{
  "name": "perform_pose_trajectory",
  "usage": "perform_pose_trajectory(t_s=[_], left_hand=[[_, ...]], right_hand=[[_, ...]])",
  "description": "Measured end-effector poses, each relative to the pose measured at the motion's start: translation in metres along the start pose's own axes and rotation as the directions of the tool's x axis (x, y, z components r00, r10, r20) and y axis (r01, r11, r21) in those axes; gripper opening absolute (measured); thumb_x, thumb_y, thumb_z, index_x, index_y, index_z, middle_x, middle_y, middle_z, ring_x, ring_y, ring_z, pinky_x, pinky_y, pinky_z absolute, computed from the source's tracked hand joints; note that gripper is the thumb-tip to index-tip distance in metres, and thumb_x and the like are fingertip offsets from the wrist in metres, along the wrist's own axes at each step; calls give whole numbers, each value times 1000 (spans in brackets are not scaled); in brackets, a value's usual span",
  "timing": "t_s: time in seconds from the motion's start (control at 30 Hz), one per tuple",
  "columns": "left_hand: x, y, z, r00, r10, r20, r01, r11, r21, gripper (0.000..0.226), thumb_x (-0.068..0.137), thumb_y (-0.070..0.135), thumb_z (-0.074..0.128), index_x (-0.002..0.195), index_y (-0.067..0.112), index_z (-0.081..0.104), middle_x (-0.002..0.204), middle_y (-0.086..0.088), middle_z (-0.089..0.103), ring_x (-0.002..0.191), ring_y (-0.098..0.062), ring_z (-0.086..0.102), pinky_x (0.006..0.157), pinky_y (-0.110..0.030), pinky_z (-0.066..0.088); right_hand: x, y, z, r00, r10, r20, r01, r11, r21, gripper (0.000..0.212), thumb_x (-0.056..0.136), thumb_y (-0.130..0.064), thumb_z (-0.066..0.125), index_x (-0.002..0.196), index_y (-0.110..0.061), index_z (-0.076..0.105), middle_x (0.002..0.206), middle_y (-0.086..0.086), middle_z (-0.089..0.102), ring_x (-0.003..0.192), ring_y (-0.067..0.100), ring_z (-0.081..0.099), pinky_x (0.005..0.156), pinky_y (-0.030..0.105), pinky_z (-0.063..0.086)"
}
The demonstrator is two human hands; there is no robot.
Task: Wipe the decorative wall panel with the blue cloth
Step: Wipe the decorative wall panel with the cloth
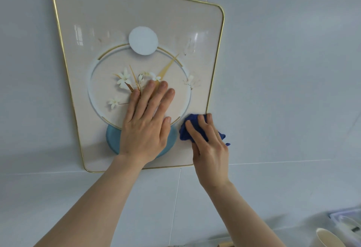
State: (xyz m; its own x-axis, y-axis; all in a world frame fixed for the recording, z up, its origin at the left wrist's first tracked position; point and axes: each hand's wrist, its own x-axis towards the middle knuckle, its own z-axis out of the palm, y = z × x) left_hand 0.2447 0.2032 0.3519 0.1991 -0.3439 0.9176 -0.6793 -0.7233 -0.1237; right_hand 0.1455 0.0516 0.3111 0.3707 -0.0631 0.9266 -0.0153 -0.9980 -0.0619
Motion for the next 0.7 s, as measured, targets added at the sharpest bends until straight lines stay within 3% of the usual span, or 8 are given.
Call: perform_pose_trajectory(t_s=[0.13, 0.23, 0.3, 0.37, 0.47, 0.57, 0.7], left_hand=[[4, 4, -21, 996, -10, 84, 9, 1000, 12, 62, 102, 34, 47, 159, 15, 33, 170, -5, 27, 159, -28, 18, 127, -53, 22], [9, 5, -34, 994, -17, 107, 18, 1000, -12, 62, 102, 38, 43, 159, 15, 34, 168, -5, 31, 158, -28, 21, 127, -52, 22], [13, 4, -40, 995, -30, 94, 33, 999, -25, 63, 102, 40, 43, 159, 16, 33, 170, -6, 28, 159, -28, 19, 128, -51, 20], [20, 0, -44, 996, -57, 75, 58, 998, -10, 65, 102, 41, 42, 161, 16, 28, 172, -6, 21, 160, -27, 14, 129, -50, 15], [33, -9, -44, 995, -89, 54, 88, 996, 24, 71, 102, 45, 40, 163, 17, 19, 173, -6, 13, 161, -26, 8, 130, -49, 11], [37, -17, -32, 991, -110, 75, 104, 992, 76, 81, 101, 54, 40, 164, 15, 7, 174, -7, 6, 161, -26, 3, 130, -51, 12], [33, -22, -13, 991, -114, 75, 104, 988, 116, 96, 97, 65, 44, 164, 14, 0, 174, -4, -4, 161, -26, -2, 131, -50, 7]], right_hand=[[-17, -4, -21, 961, 51, 271, -46, 999, -27, 61, 68, 19, 72, 115, -21, 72, 116, 1, 67, 100, 25, 68, 51, 39, 55], [-5, -7, -39, 850, 256, 460, -312, 949, 48, 39, 83, -1, 66, 102, -34, 76, 90, -1, 71, 75, 31, 67, 65, 41, 58], [18, -6, -54, 818, 369, 441, -493, 846, 206, 28, 85, -9, 62, 91, -33, 74, 67, -2, 66, 64, 28, 66, 69, 41, 61], [46, -7, -66, 903, 366, 226, -420, 862, 285, 27, 87, -12, 69, 101, -33, 78, 82, -3, 73, 77, 23, 72, 79, 38, 61], [84, -12, -67, 983, 158, -99, -128, 959, 252, 38, 88, -1, 77, 122, -18, 75, 126, 7, 71, 114, 27, 70, 89, 36, 57], [102, -14, -45, 991, -81, -107, 93, 990, 109, 39, 90, 0, 74, 125, -17, 73, 139, 11, 65, 133, 32, 57, 89, 36, 53], [96, -11, -14, 981, -156, -112, 155, 988, -18, 48, 87, 9, 71, 128, -17, 72, 143, 12, 63, 138, 30, 52, 90, 39, 57]])
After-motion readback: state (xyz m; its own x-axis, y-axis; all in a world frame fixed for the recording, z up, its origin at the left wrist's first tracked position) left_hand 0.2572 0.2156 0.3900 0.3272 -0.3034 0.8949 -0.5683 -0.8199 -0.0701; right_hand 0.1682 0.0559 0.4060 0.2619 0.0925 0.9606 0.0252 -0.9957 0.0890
